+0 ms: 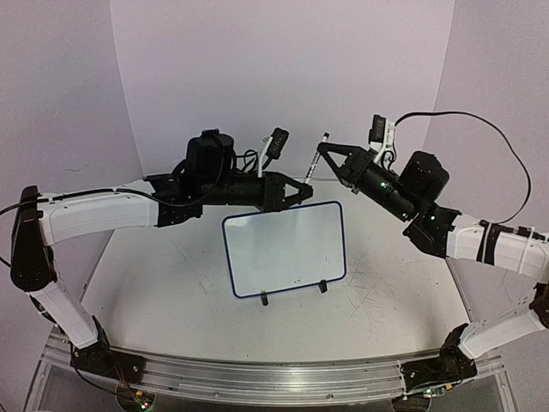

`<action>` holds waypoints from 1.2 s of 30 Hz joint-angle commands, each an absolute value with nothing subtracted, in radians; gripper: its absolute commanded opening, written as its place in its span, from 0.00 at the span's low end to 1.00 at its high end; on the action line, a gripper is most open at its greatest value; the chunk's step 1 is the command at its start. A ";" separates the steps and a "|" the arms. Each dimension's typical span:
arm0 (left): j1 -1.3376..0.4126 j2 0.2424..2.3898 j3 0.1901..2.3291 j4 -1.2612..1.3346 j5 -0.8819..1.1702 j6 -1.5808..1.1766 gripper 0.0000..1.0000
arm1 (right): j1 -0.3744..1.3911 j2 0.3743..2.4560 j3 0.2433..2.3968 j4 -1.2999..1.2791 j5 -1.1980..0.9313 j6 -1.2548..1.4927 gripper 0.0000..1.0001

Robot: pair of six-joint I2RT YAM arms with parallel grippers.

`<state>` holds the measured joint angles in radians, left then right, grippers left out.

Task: Write a sentence on the whiteboard
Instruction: Pass from the right arm to the left, then open the pen cap from the whiteboard marker.

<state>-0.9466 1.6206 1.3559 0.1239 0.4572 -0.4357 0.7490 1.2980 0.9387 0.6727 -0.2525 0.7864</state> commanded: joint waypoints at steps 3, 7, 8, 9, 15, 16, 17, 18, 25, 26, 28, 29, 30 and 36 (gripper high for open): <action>-0.943 1.530 1.308 0.145 0.376 -0.383 0.07 | 0.758 1.287 0.988 0.651 -0.272 0.748 0.00; -0.942 1.523 1.296 0.121 0.360 -0.369 0.06 | 0.758 1.258 0.970 0.628 -0.236 0.731 0.00; -0.942 1.524 1.295 0.120 0.362 -0.370 0.05 | 0.759 1.257 0.971 0.626 -0.235 0.730 0.00; -0.941 1.526 1.294 0.119 0.367 -0.371 0.03 | 0.759 1.258 0.976 0.622 -0.238 0.730 0.00; -0.942 1.521 1.292 0.118 0.362 -0.366 0.00 | 0.758 1.301 1.025 0.559 -0.304 0.737 0.28; -0.942 1.519 1.293 0.118 0.361 -0.364 0.00 | 0.759 1.313 1.032 0.554 -0.325 0.741 0.31; -0.942 1.518 1.292 0.118 0.361 -0.363 0.00 | 0.759 1.326 1.036 0.550 -0.339 0.748 0.35; -0.942 1.517 1.293 0.118 0.360 -0.362 0.00 | 0.758 1.334 1.038 0.549 -0.356 0.756 0.37; -0.942 1.518 1.292 0.117 0.381 -0.362 0.00 | 0.758 1.409 1.080 0.565 -0.434 0.791 0.50; -0.942 1.518 1.292 0.117 0.385 -0.361 0.00 | 0.758 1.415 1.081 0.571 -0.438 0.795 0.47; -0.942 1.518 1.290 0.116 0.391 -0.357 0.00 | 0.758 1.419 1.083 0.580 -0.434 0.798 0.31; -0.943 1.517 1.289 0.114 0.393 -0.355 0.00 | 0.758 1.418 1.084 0.582 -0.427 0.798 0.23; -0.942 1.516 1.284 0.108 0.390 -0.352 0.00 | 0.758 1.412 1.083 0.583 -0.415 0.798 0.17; -0.942 1.479 1.241 0.038 0.411 -0.324 0.00 | 0.679 1.346 1.087 0.575 -0.398 0.821 0.00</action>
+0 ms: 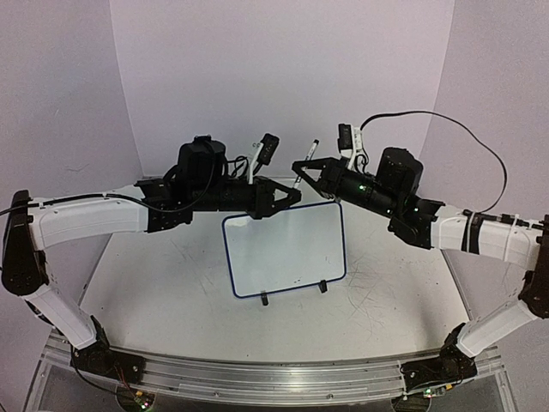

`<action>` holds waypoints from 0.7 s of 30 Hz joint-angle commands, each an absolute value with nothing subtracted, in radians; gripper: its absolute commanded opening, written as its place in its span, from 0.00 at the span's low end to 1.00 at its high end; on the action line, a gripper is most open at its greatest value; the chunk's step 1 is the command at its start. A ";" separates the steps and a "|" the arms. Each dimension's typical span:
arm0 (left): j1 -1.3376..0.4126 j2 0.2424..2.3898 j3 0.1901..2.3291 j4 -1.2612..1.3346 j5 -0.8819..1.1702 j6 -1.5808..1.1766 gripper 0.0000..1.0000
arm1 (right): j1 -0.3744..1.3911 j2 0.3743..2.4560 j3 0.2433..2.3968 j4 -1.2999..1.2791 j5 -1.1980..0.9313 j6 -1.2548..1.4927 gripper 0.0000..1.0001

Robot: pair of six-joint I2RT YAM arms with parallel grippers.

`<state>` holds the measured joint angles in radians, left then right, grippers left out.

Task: Write a sentence on the whiteboard
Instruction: Open the pen cap from the whiteboard marker.

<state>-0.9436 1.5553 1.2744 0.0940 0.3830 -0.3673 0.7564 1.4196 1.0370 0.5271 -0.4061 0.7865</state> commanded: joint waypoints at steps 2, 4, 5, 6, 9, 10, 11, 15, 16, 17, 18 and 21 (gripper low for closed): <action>-0.942 1.455 1.219 0.013 0.417 -0.320 0.00 | 0.599 1.315 1.095 0.575 -0.441 0.851 0.00; -0.942 1.426 1.194 -0.014 0.415 -0.318 0.00 | 0.514 1.264 1.091 0.571 -0.449 0.856 0.00; -0.942 1.409 1.178 -0.028 0.405 -0.317 0.00 | 0.474 1.247 1.089 0.567 -0.445 0.852 0.00; -0.942 1.393 1.166 -0.039 0.397 -0.317 0.00 | 0.444 1.224 1.087 0.563 -0.440 0.846 0.00; -0.942 1.344 1.154 -0.119 0.312 -0.300 0.00 | 0.423 1.207 1.137 0.482 -0.445 0.766 0.00; -0.941 1.324 1.153 -0.146 0.258 -0.294 0.00 | 0.423 1.209 1.152 0.451 -0.457 0.741 0.00; -0.941 1.303 1.152 -0.182 0.179 -0.294 0.00 | 0.422 1.208 1.157 0.436 -0.469 0.723 0.00; -0.919 1.214 1.119 -0.378 -0.291 -0.420 0.00 | 0.422 1.192 1.116 0.414 -0.483 0.693 0.00; -0.901 1.192 1.094 -0.403 -0.358 -0.464 0.00 | 0.422 1.189 1.109 0.404 -0.485 0.688 0.00; -0.884 1.173 1.067 -0.437 -0.400 -0.502 0.00 | 0.423 1.188 1.103 0.394 -0.489 0.681 0.00; -0.870 1.157 1.040 -0.463 -0.435 -0.546 0.00 | 0.424 1.187 1.097 0.386 -0.492 0.677 0.00; -0.849 1.144 0.964 -0.520 -0.467 -0.666 0.00 | 0.424 1.184 1.081 0.375 -0.498 0.672 0.00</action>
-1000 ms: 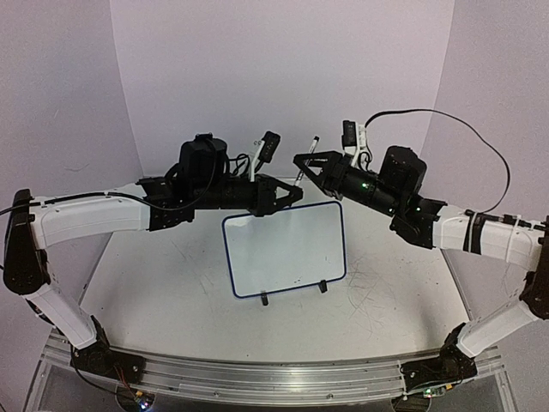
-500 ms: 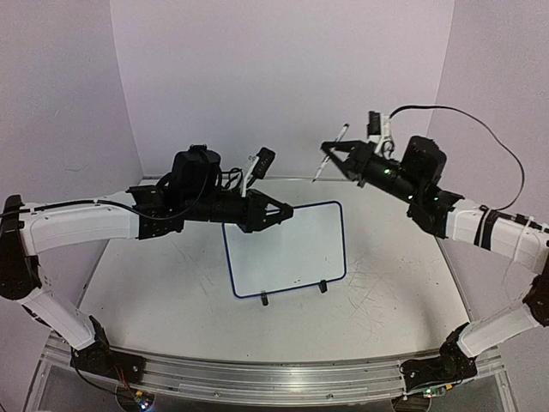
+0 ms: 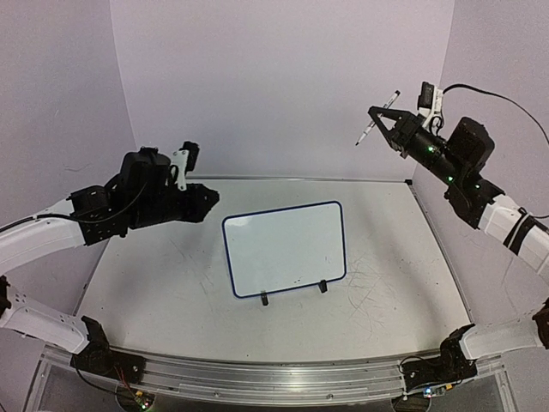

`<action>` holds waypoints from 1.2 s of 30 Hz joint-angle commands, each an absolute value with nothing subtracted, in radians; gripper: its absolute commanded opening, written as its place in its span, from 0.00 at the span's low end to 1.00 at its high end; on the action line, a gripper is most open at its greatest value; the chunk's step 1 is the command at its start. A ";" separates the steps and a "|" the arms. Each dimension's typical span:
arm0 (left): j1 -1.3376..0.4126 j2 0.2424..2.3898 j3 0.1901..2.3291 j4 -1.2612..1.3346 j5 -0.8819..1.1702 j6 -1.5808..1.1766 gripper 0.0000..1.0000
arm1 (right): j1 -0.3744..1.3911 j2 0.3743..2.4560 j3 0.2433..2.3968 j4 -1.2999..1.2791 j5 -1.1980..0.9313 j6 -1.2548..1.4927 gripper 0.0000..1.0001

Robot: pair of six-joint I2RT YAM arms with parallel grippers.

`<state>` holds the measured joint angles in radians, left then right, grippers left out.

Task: Write a sentence on the whiteboard
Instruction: Place the pen cap at the center of the board.

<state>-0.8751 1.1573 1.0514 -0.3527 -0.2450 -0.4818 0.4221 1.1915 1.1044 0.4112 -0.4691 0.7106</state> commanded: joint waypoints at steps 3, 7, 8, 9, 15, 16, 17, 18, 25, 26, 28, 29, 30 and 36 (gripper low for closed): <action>-0.843 1.172 0.888 -0.534 -0.482 -0.768 0.01 | 0.425 1.185 1.070 0.373 -0.499 0.672 0.00; -0.819 1.305 0.835 -0.539 -0.482 -0.802 0.01 | 0.427 1.192 1.069 0.373 -0.511 0.680 0.00; -0.813 1.337 0.831 -0.538 -0.479 -0.809 0.00 | 0.428 1.192 1.069 0.373 -0.512 0.681 0.00; -0.806 1.368 0.825 -0.537 -0.475 -0.821 0.00 | 0.430 1.191 1.068 0.373 -0.512 0.681 0.00; -0.799 1.517 0.788 -0.443 -0.491 -0.833 0.02 | 0.438 1.186 1.044 0.373 -0.506 0.691 0.00; -0.797 1.541 0.778 -0.417 -0.488 -0.827 0.03 | 0.440 1.185 1.039 0.373 -0.503 0.695 0.00; -0.793 1.565 0.779 -0.397 -0.480 -0.827 0.04 | 0.443 1.184 1.035 0.373 -0.500 0.697 0.00; -0.791 1.587 0.783 -0.387 -0.474 -0.829 0.04 | 0.445 1.182 1.030 0.374 -0.499 0.698 0.00; -0.792 1.641 0.779 -0.357 -0.452 -0.807 0.10 | 0.462 1.164 1.006 0.373 -0.492 0.701 0.00; -0.792 1.635 0.773 -0.357 -0.452 -0.807 0.13 | 0.463 1.165 1.005 0.373 -0.491 0.701 0.00; -0.792 1.613 0.765 -0.358 -0.450 -0.805 0.21 | 0.466 1.167 1.007 0.373 -0.492 0.700 0.00; -0.792 1.598 0.761 -0.362 -0.455 -0.802 0.23 | 0.468 1.169 1.009 0.373 -0.492 0.700 0.00; -0.792 1.583 0.758 -0.372 -0.463 -0.801 0.26 | 0.469 1.171 1.012 0.373 -0.492 0.699 0.00; -0.792 1.401 0.792 -0.547 -0.562 -0.822 0.47 | 0.474 1.193 1.034 0.366 -0.500 0.693 0.00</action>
<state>-0.7956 1.5544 0.7575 -0.4290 -0.4671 -0.8103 0.4667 1.1917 1.0077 0.3386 -0.4915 0.6968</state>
